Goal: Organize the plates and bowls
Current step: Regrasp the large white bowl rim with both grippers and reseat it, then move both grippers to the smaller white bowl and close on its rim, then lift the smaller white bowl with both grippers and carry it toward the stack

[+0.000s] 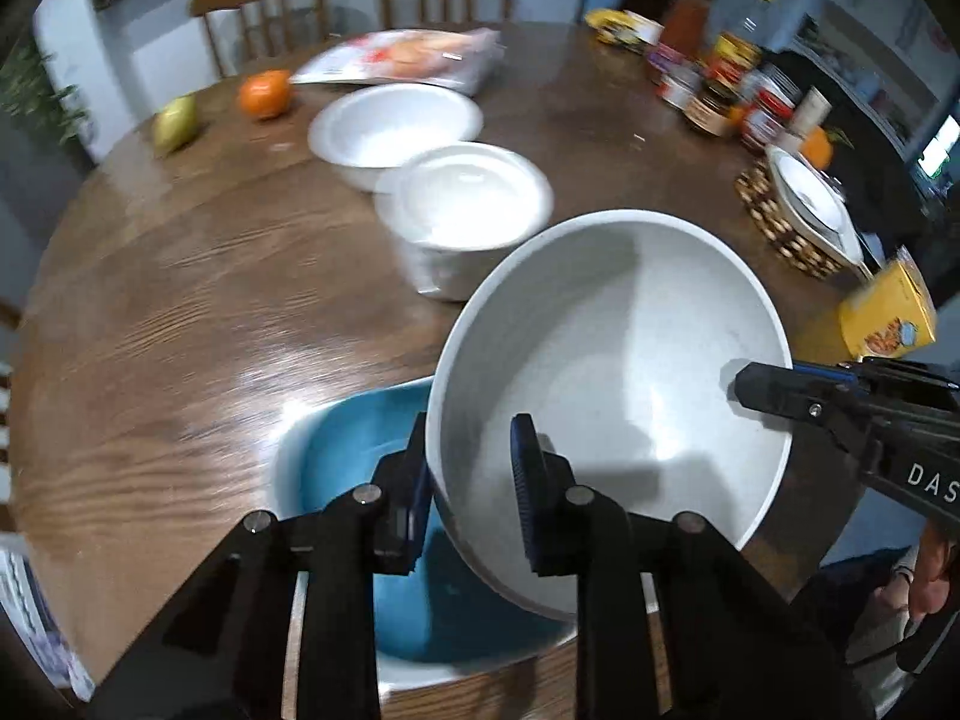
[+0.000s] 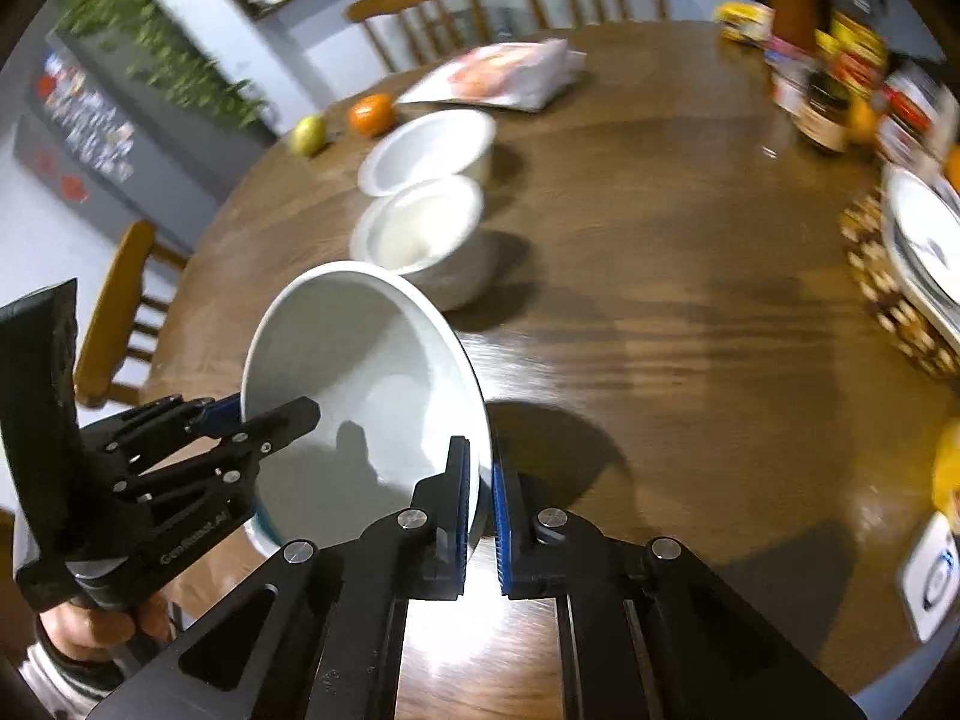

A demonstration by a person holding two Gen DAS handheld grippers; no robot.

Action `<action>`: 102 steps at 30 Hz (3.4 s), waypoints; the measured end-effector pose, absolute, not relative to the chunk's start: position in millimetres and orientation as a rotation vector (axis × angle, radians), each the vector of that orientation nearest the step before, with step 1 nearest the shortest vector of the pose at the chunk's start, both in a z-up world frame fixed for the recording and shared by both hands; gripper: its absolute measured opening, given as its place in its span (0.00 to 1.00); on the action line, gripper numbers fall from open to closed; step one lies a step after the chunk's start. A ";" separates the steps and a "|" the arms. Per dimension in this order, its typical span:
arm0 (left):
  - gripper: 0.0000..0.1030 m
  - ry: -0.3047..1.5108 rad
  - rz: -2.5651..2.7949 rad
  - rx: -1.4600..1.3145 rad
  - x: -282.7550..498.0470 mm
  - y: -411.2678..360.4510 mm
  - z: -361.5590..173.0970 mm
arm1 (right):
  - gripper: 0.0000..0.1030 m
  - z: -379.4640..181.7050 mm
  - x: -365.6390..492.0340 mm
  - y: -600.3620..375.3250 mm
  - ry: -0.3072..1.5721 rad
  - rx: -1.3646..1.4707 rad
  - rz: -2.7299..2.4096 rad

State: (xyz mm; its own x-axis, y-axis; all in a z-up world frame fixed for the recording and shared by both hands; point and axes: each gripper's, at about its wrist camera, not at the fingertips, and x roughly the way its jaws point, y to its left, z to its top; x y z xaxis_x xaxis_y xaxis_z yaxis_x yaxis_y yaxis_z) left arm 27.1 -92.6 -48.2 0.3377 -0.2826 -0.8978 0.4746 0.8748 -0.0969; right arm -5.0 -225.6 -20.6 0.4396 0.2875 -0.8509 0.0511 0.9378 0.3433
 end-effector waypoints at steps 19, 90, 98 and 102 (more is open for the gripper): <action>0.55 1.169 -0.551 0.318 37.1 -152.6 -73.8 | 0.09 -59.3 -8.8 -275.6 1.203 0.404 -0.041; 0.17 1.113 -0.315 0.196 244.4 -91.5 -74.8 | 0.12 -49.7 233.4 -195.4 1.162 0.342 0.135; 0.16 0.999 -0.338 0.233 212.5 -94.8 -30.1 | 0.12 -11.3 201.2 -201.6 1.067 0.354 0.139; 0.16 0.935 -0.354 0.264 182.2 -96.9 -9.7 | 0.12 7.8 172.2 -203.7 1.018 0.356 0.138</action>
